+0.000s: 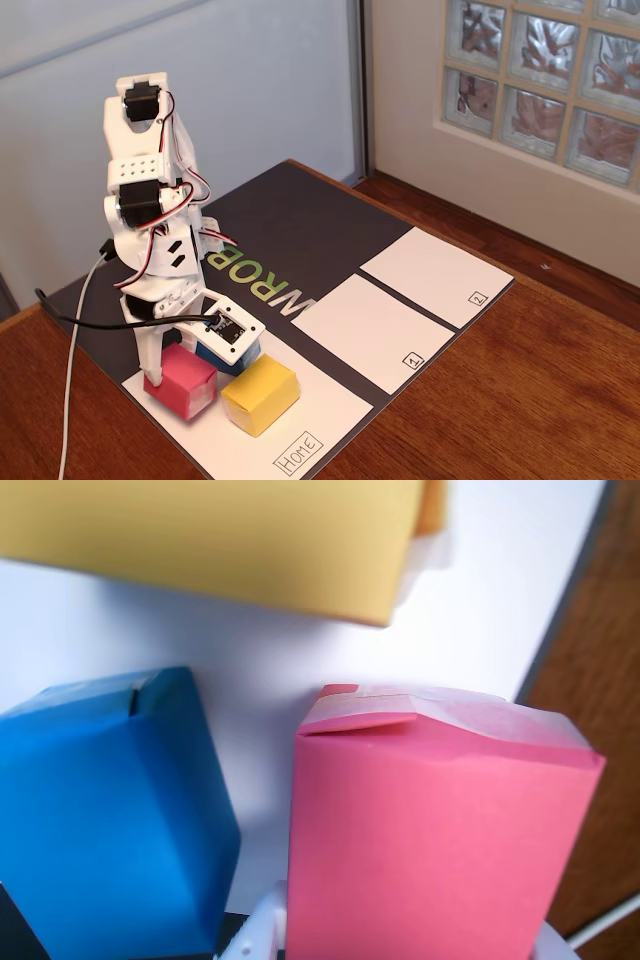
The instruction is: Move box red to home
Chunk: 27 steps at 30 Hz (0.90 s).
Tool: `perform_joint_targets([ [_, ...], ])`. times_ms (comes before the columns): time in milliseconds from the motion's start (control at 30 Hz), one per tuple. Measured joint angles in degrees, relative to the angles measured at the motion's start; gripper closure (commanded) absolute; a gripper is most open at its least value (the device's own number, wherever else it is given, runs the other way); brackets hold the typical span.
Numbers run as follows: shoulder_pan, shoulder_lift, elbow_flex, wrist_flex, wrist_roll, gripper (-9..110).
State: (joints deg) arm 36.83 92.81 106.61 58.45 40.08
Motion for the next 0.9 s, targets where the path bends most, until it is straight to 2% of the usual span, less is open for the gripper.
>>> perform_joint_targets([
  [900, -3.6, -2.3, 2.7, -6.5, 6.9, 102],
])
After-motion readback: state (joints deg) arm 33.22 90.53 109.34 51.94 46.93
